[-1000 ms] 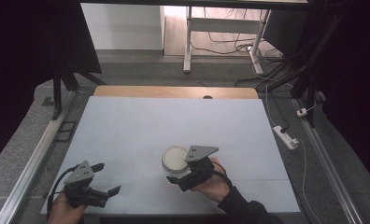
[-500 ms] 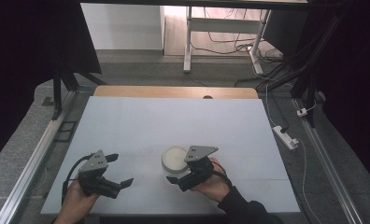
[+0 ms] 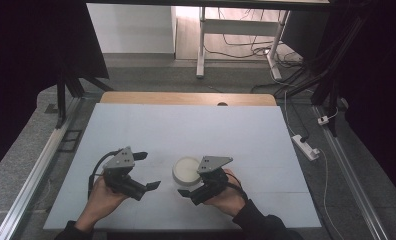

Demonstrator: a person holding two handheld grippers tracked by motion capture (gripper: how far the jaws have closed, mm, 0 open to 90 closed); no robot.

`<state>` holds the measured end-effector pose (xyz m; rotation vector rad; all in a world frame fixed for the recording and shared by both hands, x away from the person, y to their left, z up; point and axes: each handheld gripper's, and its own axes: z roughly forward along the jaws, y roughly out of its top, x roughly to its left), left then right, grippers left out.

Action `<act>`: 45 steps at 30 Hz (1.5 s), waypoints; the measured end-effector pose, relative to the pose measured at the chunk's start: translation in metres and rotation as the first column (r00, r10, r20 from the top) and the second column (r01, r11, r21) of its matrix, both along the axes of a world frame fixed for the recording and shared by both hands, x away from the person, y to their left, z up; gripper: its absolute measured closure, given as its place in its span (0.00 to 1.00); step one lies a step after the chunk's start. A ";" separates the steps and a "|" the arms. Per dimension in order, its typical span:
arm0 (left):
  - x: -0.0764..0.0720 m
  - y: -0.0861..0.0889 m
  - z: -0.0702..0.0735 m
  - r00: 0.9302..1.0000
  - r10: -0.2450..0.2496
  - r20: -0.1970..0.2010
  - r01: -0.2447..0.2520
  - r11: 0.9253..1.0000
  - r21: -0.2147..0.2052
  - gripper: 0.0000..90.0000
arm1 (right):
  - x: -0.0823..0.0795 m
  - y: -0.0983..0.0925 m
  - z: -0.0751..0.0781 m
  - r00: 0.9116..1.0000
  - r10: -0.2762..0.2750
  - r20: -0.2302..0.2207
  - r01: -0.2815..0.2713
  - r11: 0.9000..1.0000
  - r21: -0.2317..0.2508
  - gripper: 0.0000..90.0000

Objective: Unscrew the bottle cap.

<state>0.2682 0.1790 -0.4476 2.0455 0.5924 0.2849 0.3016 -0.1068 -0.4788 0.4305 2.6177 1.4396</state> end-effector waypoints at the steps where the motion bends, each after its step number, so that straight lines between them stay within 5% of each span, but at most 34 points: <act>1: 0.002 -0.003 0.001 1.000 -0.008 0.001 0.008 1.000 0.001 0.00 | 0.000 0.000 0.000 1.000 0.002 -0.001 -0.002 1.000 0.001 0.07; 11: 0.013 -0.034 0.006 0.995 -0.096 -0.015 0.096 0.995 0.004 0.00 | 0.000 0.002 0.000 1.000 0.007 -0.003 -0.007 1.000 0.001 0.07; 23: 0.029 -0.057 0.004 0.974 -0.218 -0.058 0.216 0.976 -0.030 0.00 | 0.001 0.006 -0.001 1.000 0.017 0.003 -0.017 1.000 -0.002 0.07; 33: 0.035 -0.073 0.001 0.967 -0.246 -0.067 0.247 0.969 -0.002 0.00 | 0.001 0.008 -0.001 1.000 0.022 0.000 -0.022 1.000 -0.007 0.07; 39: 0.038 -0.075 0.000 0.956 -0.285 -0.068 0.284 0.959 -0.025 0.05 | 0.002 0.007 -0.002 1.000 0.027 -0.004 -0.027 1.000 -0.005 0.07; 45: 0.035 -0.077 0.000 0.960 -0.276 -0.041 0.276 0.961 -0.001 0.08 | 0.002 0.007 -0.002 1.000 0.024 -0.004 -0.024 1.000 -0.013 0.07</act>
